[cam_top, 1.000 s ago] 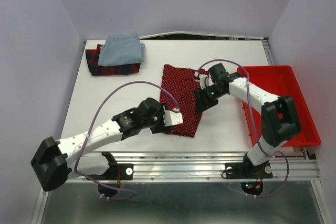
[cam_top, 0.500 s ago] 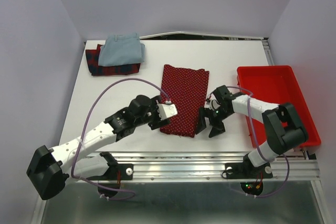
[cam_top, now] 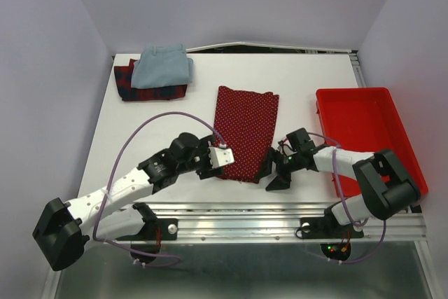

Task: Fold and stack the skirts
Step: Fold the skirt

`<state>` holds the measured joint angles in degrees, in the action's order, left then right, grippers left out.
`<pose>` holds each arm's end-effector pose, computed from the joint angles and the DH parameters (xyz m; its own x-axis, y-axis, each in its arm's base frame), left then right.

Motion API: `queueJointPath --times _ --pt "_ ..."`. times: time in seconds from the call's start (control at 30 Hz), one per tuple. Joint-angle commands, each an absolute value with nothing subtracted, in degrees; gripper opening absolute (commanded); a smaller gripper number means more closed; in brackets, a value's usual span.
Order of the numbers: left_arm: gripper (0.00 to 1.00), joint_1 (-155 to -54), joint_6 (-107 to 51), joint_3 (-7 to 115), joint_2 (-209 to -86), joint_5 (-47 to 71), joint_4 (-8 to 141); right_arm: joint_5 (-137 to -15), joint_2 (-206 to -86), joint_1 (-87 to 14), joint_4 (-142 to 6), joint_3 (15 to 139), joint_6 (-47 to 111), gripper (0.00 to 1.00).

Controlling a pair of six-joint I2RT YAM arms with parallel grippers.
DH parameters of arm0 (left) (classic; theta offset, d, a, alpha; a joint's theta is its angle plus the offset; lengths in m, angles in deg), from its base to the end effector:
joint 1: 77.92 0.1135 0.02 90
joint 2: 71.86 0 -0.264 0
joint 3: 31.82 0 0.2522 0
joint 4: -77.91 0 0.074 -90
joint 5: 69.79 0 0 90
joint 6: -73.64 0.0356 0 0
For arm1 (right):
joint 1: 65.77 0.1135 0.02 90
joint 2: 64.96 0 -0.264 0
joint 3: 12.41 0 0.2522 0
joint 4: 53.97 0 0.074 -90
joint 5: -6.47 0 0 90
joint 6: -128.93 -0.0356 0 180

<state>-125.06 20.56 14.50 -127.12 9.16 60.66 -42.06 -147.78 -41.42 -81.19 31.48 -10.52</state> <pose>0.1422 -0.1633 0.2432 0.2624 0.5839 -0.7682 0.8490 0.2386 0.4714 0.1943 0.1138 0.1249 -0.9618 0.1897 0.1973 0.2737 0.6586 0.7010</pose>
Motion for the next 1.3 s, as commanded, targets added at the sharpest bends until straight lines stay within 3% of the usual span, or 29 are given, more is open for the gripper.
queueJointPath --times 0.0,0.1,0.23,0.4,0.43,0.47,0.53,0.83,1.27 --pt "0.79 -125.20 22.57 12.71 -126.44 4.93 63.10 -48.80 -147.66 -39.41 -69.15 29.74 -13.90 0.73" --pt "0.80 -126.78 23.98 11.48 -127.23 4.83 63.71 -55.03 -149.50 -39.41 -69.40 31.23 -10.38 0.61" --pt "0.80 -128.19 23.89 11.47 -127.93 5.36 66.25 -56.46 -151.79 -39.41 -66.07 30.97 -11.70 0.54" --pt "0.81 -128.89 26.43 11.39 -128.64 5.36 66.17 -55.50 -154.25 -39.41 -67.38 32.89 -11.87 0.24" --pt "0.83 -129.85 27.22 11.12 -128.64 5.36 65.74 -54.36 -154.17 -39.41 -67.56 33.34 -12.40 0.19" --pt "0.95 -130.47 27.93 10.86 -128.55 5.53 65.64 -53.83 -153.82 -39.41 -67.56 33.78 -12.84 0.10" --pt "0.97 -132.58 29.51 9.89 -128.46 6.06 66.17 -51.55 -153.47 -39.41 -69.31 34.83 -14.24 0.01" --pt "0.98 -139.97 29.34 7.08 -132.50 13.88 77.58 -42.94 -150.21 -39.93 -66.24 34.92 -25.21 0.01" --pt "0.95 -141.20 29.87 4.70 -142.70 21.69 89.63 -35.90 -150.56 -40.99 -55.00 32.73 -40.08 0.01"
